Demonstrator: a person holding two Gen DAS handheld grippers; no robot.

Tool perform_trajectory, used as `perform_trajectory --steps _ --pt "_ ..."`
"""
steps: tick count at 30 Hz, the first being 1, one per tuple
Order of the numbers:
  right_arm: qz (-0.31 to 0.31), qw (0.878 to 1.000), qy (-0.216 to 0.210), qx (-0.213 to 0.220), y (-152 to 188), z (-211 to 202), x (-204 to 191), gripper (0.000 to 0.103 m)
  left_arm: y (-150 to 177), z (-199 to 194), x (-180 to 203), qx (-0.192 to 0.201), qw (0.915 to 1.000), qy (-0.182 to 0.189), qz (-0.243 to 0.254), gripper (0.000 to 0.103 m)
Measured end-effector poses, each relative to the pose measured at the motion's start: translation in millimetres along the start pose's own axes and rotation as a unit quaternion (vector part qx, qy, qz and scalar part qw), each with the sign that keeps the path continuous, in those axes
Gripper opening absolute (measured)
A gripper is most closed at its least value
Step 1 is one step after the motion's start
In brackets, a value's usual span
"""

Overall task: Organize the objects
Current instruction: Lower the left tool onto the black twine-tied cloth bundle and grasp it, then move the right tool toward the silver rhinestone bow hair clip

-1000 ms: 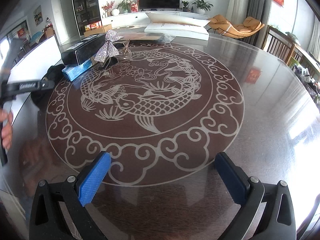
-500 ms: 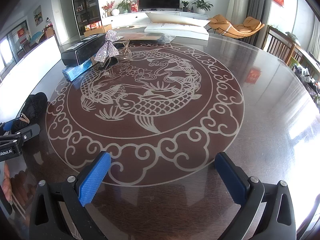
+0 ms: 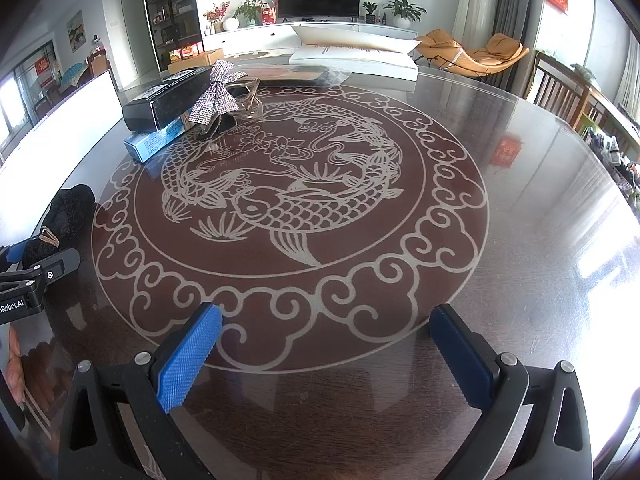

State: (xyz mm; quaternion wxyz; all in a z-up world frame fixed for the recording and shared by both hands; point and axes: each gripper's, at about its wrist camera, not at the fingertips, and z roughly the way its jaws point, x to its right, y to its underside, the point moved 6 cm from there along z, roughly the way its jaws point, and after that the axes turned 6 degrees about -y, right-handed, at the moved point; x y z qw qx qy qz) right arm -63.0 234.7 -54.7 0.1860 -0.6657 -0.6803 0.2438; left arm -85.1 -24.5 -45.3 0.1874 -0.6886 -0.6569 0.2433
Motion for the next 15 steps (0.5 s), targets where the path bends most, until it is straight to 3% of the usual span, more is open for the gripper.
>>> perform_trajectory --steps 15 --pt "0.000 1.000 0.000 0.000 0.0 0.0 -0.1 0.103 0.2 0.0 -0.2 0.000 1.0000 0.000 0.000 0.103"
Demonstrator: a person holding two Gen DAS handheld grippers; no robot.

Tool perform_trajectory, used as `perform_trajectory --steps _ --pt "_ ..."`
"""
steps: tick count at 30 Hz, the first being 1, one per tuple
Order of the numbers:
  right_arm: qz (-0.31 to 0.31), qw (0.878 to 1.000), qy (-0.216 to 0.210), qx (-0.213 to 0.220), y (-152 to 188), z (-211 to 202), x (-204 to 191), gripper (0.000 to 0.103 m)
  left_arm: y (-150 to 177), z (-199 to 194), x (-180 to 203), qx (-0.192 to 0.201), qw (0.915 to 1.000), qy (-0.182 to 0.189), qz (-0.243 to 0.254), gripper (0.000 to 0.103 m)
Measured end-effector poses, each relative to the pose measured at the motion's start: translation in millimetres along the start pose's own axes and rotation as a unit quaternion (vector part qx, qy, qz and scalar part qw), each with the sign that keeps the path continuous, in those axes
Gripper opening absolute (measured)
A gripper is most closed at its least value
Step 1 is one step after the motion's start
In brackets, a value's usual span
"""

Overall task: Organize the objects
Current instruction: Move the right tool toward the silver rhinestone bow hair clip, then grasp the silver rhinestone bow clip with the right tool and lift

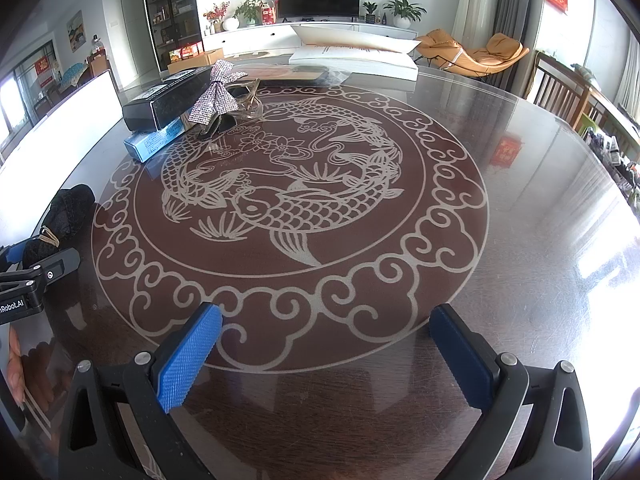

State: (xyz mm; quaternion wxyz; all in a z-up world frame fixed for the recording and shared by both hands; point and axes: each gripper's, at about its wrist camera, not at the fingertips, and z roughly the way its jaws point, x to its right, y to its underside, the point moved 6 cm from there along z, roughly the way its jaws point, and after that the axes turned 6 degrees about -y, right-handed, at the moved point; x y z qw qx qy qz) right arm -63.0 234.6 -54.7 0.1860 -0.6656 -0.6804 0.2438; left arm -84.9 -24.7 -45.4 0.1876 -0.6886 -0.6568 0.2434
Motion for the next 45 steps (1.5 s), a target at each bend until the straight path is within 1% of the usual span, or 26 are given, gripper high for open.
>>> perform_trajectory --steps 7,9,11,12,13,15,17,20,23,24,26,27,30,32,35,38,40,42,45 --pt "0.000 1.000 0.000 0.000 0.0 0.0 -0.1 0.103 0.2 -0.1 0.0 0.000 1.0000 0.000 0.000 0.103" --pt "-0.018 1.000 -0.014 -0.011 -5.9 3.8 -2.3 0.103 1.1 -1.3 0.1 0.000 1.0000 0.000 0.000 0.103" --pt "-0.033 0.998 -0.029 -0.042 -24.5 15.8 -5.1 0.103 1.1 -1.3 0.2 0.000 1.0000 0.000 0.000 0.103" --pt "-0.035 0.997 -0.038 -0.050 -37.6 20.8 -7.9 0.103 1.2 -1.3 0.3 0.000 1.0000 0.000 0.000 0.103" --pt "-0.034 0.997 -0.046 -0.043 -54.6 23.0 -11.8 0.103 1.1 -1.2 0.1 0.000 1.0000 0.000 0.000 0.103" --pt "-0.038 0.997 -0.059 -0.017 -90.9 25.4 -23.1 0.103 1.2 -1.4 0.2 0.000 1.0000 0.001 0.000 0.103" --pt "-0.049 0.996 -0.070 -0.007 -126.1 35.8 -41.2 0.103 1.2 -1.2 0.1 0.000 1.0000 0.001 0.000 0.103" --pt "-0.069 0.995 -0.063 -0.017 -164.2 62.1 -64.4 0.103 1.2 -1.2 0.0 0.000 1.0000 0.001 0.000 0.103" --pt "-0.082 0.995 -0.039 -0.041 -182.6 97.1 -80.6 0.101 1.5 -1.5 0.1 0.000 1.0000 0.001 0.000 0.103" --pt "-0.084 0.995 -0.034 -0.047 -186.7 106.4 -84.0 0.096 1.3 -1.1 -0.1 0.000 1.0000 0.001 0.000 0.103" --pt "-0.078 0.995 -0.041 -0.051 -191.6 116.8 -88.0 0.076 1.3 -1.1 -0.1 0.000 1.0000 0.001 0.000 0.103" --pt "-0.070 0.995 -0.055 -0.050 -192.1 118.9 -89.1 0.057 1.3 -1.1 -0.1 0.000 1.0000 0.001 -0.001 0.103" --pt "-0.048 0.996 -0.066 -0.030 -187.5 111.7 -84.6 0.051 1.3 -1.1 -0.2 0.000 1.0000 0.001 0.000 0.103" --pt "-0.046 0.996 -0.068 -0.027 -175.6 107.1 -79.6 0.051 1.4 -1.1 -0.2 0.000 1.0000 0.001 0.000 0.103" --pt "-0.042 0.996 -0.079 -0.027 -149.7 88.5 -70.0 0.051 1.4 -1.0 -0.2 0.000 1.0000 0.001 0.000 0.103" --pt "-0.040 0.994 -0.093 -0.028 -112.3 59.1 -60.7 0.051 1.4 -0.9 -0.3 0.000 1.0000 0.001 0.000 0.103" --pt "-0.041 0.993 -0.105 -0.029 -81.4 35.9 -54.7 0.051 1.7 -1.3 -0.3 0.000 1.0000 0.001 0.000 0.103" --pt "-0.048 0.993 -0.106 -0.030 -49.5 15.1 -51.4 0.051 1.7 -1.1 -0.4 0.000 1.0000 0.001 0.000 0.103" --pt "-0.054 0.993 -0.103 -0.018 -9.9 -11.2 -45.8 0.051 1.7 -1.1 -0.5 0.000 1.0000 0.001 0.000 0.103"
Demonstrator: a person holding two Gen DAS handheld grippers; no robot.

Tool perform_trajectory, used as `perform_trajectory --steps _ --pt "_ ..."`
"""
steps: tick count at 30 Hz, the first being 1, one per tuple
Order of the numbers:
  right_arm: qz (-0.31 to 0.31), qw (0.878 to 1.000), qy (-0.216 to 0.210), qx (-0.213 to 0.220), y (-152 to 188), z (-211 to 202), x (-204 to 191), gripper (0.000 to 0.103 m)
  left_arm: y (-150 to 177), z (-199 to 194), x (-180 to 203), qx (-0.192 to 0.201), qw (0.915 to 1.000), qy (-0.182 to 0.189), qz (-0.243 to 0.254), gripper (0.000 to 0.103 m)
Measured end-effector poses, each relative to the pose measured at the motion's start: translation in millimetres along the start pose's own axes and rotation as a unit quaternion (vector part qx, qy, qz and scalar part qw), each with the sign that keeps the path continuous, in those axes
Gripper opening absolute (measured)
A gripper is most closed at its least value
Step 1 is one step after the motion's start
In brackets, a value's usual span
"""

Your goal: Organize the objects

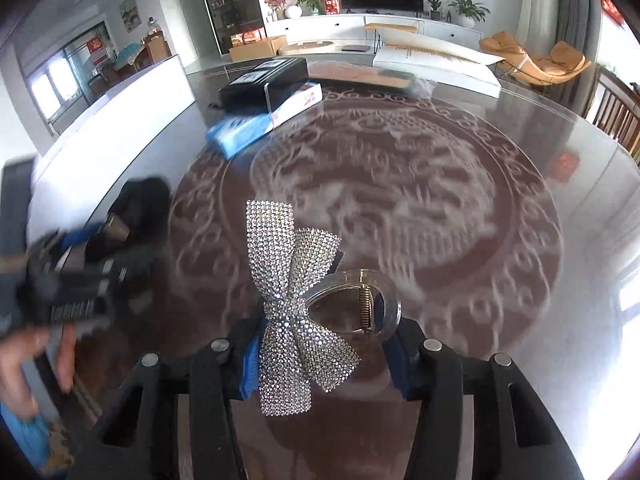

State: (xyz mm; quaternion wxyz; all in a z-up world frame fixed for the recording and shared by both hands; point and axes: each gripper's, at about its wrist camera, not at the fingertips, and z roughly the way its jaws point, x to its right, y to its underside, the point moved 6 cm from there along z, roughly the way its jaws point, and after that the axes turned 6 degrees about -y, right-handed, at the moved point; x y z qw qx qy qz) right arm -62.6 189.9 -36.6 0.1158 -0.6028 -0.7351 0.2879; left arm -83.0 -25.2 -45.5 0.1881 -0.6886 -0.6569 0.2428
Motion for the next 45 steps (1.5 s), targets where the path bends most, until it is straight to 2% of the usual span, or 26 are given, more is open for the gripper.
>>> perform_trajectory --steps 2,3,4,5,6,8,12,45 --pt "0.003 1.000 0.005 0.011 14.6 -8.9 0.0 0.052 0.1 -0.1 -0.1 0.000 1.0000 0.000 0.000 0.103" --pt "0.005 1.000 0.006 0.018 20.0 -12.1 -0.5 0.064 0.1 0.0 -0.1 0.000 1.0000 0.000 0.000 0.103" --pt "0.003 1.000 0.009 0.022 23.0 -12.6 -1.0 0.083 0.1 0.0 -0.1 0.000 1.0000 0.000 0.000 0.103" --pt "-0.002 1.000 0.017 0.024 24.3 -11.4 -0.8 0.091 0.2 -0.1 -0.1 0.000 1.0000 0.000 0.000 0.103" --pt "-0.008 0.999 0.028 0.026 25.1 -10.1 -0.4 0.095 0.2 0.0 -0.1 0.000 1.0000 0.000 0.000 0.103" --pt "-0.019 0.999 0.038 0.024 24.0 -3.6 -0.8 0.095 0.2 -0.1 -0.2 0.000 1.0000 0.000 0.000 0.103" --pt "-0.016 0.999 0.049 0.010 20.3 6.5 2.4 0.103 0.3 0.0 -0.2 0.000 1.0000 0.000 0.000 0.103" --pt "-0.016 0.999 0.051 0.009 19.6 7.9 3.5 0.103 0.4 0.3 -0.7 0.000 1.0000 0.000 0.000 0.103"
